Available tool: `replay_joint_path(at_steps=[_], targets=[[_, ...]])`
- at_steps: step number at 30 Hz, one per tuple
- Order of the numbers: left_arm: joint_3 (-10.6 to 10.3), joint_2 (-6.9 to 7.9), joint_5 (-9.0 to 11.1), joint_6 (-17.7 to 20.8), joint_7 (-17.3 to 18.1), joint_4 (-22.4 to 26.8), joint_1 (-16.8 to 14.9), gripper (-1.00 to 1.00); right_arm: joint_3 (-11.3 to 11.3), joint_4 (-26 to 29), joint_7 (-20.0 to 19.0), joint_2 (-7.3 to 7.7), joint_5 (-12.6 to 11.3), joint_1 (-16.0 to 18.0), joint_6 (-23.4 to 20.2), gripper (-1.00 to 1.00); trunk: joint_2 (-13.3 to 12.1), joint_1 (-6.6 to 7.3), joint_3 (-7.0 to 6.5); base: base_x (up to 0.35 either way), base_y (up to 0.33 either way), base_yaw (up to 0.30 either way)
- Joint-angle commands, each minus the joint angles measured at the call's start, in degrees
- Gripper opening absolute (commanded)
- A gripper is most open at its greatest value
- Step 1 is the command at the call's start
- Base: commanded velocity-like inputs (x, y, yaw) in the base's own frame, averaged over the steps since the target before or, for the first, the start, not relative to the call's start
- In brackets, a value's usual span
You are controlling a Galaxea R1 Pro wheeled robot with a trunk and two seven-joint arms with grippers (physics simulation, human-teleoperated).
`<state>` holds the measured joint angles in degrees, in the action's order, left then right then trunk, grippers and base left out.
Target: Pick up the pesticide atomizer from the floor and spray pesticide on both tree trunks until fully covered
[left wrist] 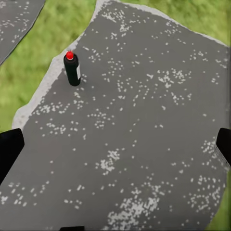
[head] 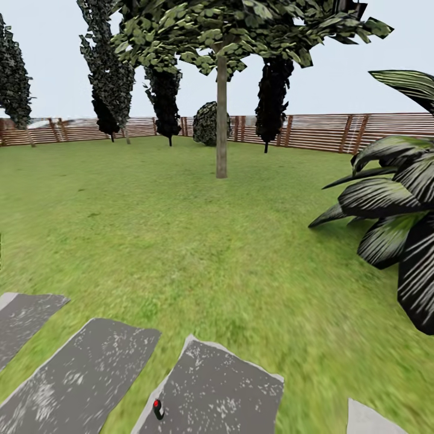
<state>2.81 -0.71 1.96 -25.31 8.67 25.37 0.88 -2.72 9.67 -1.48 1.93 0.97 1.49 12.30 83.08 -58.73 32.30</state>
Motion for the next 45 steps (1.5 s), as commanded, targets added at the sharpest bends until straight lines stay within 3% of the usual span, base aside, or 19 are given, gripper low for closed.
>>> replay_joint_path(at_steps=[1,24,36,37,39,40,45], targets=[[0.0,0.01,0.0,0.0,0.0,0.0,0.0,1.00,0.0,0.0,0.0,0.00,0.0,0.0,0.0,1.00,0.0,0.00,0.00,0.211,-0.153,0.180],[0.0,-0.04,0.1,0.0,0.0,0.0,0.0,1.00,0.0,0.0,0.0,0.00,0.0,0.0,0.0,1.00,0.0,0.00,0.00,0.029,-0.019,0.282],[0.0,-0.07,0.1,0.0,0.0,0.0,0.0,1.00,0.1,0.0,0.1,0.11,0.0,0.0,0.0,1.00,0.0,0.00,0.00,0.168,-0.121,0.042],[0.0,-0.08,0.1,0.0,0.0,0.0,0.0,1.00,0.1,0.3,0.5,0.30,0.0,0.0,0.0,1.00,0.0,0.00,0.00,0.067,-0.050,0.002],[-0.1,-0.08,0.1,0.0,0.0,0.1,0.0,1.00,0.3,4.4,5.2,0.74,-0.1,0.0,0.4,1.00,0.0,0.00,0.00,0.028,-0.021,0.001],[-0.1,-0.08,0.1,-0.1,0.0,0.2,0.0,1.00,0.3,10.7,11.4,1.04,-0.2,0.0,0.5,1.00,0.0,0.00,0.00,0.009,-0.007,0.000],[-0.1,-0.08,0.1,-0.1,0.0,0.4,0.0,1.00,0.3,14.6,16.7,1.08,-0.4,1.7,0.5,1.00,0.0,0.00,0.00,0.004,-0.003,0.000]])
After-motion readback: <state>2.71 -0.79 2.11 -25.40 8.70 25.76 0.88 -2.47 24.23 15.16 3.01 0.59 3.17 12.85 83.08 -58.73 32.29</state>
